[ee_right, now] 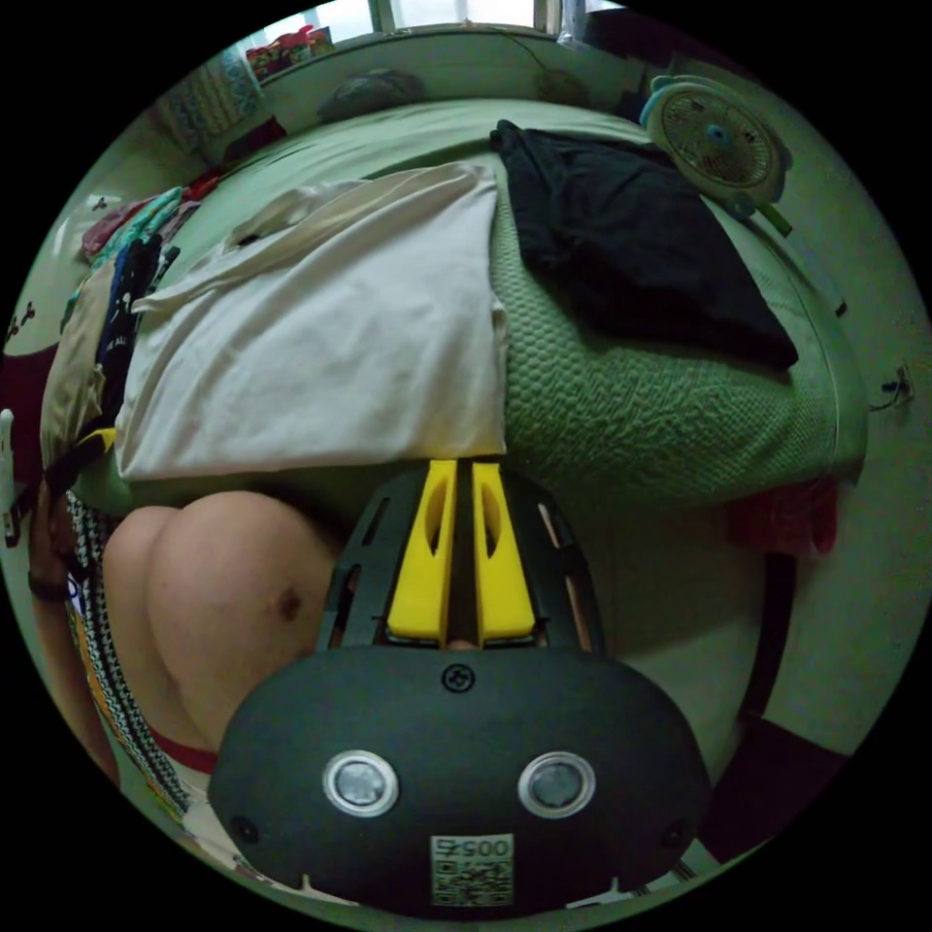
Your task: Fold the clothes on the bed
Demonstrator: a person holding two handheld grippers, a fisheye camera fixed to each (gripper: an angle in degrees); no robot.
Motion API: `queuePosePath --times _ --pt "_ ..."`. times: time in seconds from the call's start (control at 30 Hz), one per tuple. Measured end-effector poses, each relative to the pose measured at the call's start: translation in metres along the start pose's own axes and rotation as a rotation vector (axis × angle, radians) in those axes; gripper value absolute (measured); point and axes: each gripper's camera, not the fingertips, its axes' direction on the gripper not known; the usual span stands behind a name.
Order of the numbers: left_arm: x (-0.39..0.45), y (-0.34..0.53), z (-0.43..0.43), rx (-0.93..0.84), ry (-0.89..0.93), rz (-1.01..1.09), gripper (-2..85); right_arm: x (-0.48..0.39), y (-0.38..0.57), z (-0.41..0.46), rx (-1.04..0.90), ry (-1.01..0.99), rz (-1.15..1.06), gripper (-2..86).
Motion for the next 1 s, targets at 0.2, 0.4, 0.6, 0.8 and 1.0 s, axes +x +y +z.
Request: queuePosePath --times 0.2,0.4,0.6,0.8,1.0 --pt "0.003 -0.024 0.004 0.017 0.007 0.017 -0.6 0.006 -0.002 -0.004 -0.009 -0.062 0.052 3.3" --pt "0.001 -0.045 0.005 0.040 0.007 0.020 -0.5 0.004 -0.008 -0.042 0.106 -0.018 0.050 3.9" --pt "0.004 -0.071 0.009 0.076 0.018 0.007 -0.6 -0.024 -0.045 -0.078 0.232 -0.037 -0.030 3.9" --pt "0.010 -0.101 0.020 0.089 0.030 0.002 -0.5 -0.063 -0.092 -0.073 0.263 -0.068 -0.099 4.2" --pt "0.020 -0.129 0.034 0.078 -0.003 0.042 -0.5 -0.098 -0.133 -0.049 0.227 -0.053 -0.188 4.9"
